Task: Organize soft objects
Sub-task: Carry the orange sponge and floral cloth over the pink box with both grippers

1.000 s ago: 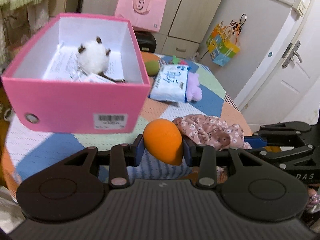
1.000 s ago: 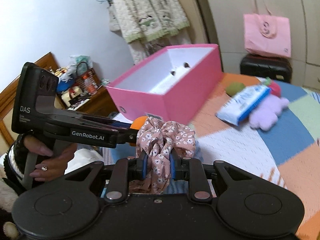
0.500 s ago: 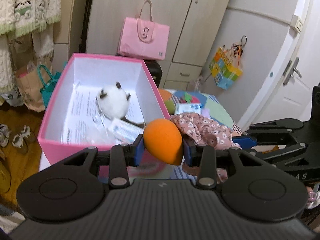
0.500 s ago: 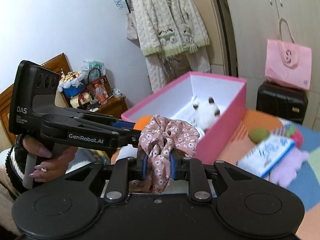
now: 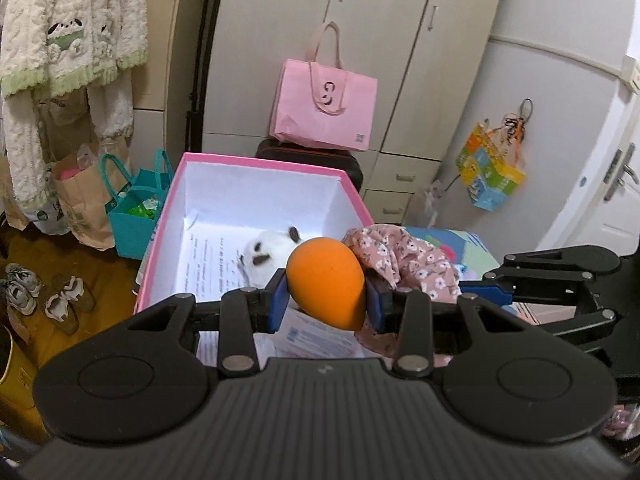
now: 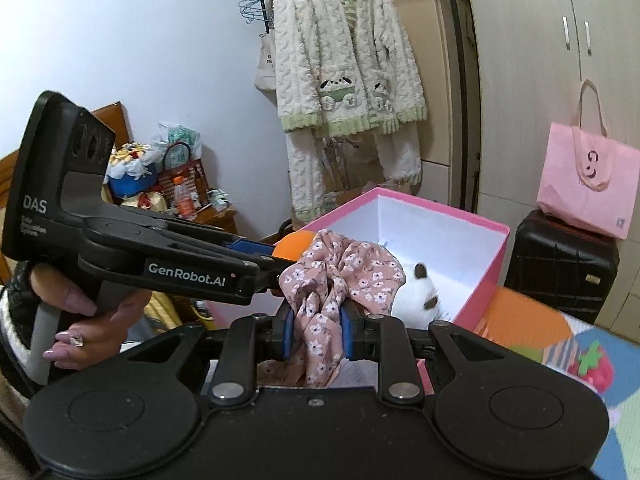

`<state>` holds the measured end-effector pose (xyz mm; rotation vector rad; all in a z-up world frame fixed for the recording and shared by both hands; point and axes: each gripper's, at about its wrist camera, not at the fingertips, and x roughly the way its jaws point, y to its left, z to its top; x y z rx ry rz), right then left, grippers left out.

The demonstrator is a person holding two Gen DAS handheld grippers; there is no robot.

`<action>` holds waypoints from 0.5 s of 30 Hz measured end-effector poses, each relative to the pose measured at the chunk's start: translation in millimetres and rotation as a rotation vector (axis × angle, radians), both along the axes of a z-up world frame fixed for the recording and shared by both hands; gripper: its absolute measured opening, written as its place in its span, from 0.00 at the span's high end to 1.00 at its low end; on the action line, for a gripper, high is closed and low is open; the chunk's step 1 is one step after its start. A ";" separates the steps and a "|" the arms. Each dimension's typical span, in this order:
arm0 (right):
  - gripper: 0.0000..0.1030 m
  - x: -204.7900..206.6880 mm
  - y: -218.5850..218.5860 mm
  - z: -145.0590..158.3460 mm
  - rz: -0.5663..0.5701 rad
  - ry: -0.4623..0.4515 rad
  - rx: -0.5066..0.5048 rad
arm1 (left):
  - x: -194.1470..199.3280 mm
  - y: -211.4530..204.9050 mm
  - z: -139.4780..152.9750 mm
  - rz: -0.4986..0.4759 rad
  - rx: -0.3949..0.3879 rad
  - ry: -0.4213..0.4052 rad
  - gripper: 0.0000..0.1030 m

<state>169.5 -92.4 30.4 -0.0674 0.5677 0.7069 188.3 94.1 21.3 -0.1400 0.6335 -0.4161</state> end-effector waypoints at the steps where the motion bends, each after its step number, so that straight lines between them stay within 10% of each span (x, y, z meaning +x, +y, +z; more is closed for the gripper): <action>1: 0.74 3.8 1.3 -0.2 -0.007 -0.005 -0.006 | 7.1 0.3 -0.6 0.002 0.005 0.003 0.63; 15: 0.74 88.3 21.8 -9.4 -0.103 -0.041 -0.138 | 108.9 -15.0 -14.8 0.019 0.118 0.068 0.63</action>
